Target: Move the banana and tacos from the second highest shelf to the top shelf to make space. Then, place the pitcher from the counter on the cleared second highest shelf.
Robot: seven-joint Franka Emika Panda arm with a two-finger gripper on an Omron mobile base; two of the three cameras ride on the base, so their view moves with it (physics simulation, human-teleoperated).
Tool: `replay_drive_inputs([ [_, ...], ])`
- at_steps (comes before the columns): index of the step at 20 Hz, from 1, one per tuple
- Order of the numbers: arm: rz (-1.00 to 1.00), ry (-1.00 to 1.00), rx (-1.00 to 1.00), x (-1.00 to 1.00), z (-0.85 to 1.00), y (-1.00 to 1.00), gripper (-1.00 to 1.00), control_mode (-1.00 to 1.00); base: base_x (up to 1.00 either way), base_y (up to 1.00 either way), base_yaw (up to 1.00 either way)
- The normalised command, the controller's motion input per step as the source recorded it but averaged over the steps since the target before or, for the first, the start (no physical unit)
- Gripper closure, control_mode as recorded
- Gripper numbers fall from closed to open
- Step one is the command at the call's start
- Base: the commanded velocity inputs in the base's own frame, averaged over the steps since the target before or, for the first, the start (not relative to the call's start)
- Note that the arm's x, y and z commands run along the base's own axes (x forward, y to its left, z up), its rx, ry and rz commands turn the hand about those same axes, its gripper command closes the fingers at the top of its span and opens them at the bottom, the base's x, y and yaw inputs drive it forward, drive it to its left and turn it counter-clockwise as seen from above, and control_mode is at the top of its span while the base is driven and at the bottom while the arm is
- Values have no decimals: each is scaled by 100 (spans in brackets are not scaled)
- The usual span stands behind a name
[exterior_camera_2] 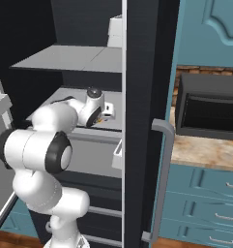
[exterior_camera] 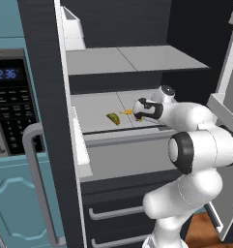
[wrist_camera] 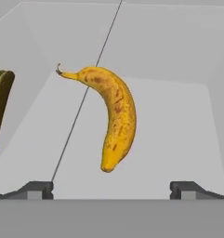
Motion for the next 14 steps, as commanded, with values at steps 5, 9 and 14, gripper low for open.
replay_drive_inputs([
  [5, 0, 0, 0, 45, -23, 0, -100, -100, 0, 0, 0],
  [9, 0, 0, 0, 43, -23, 0, -100, -100, 0, 0, 0],
  [14, 0, 0, 0, 43, -26, 0, -100, -100, 0, 0, 0],
])
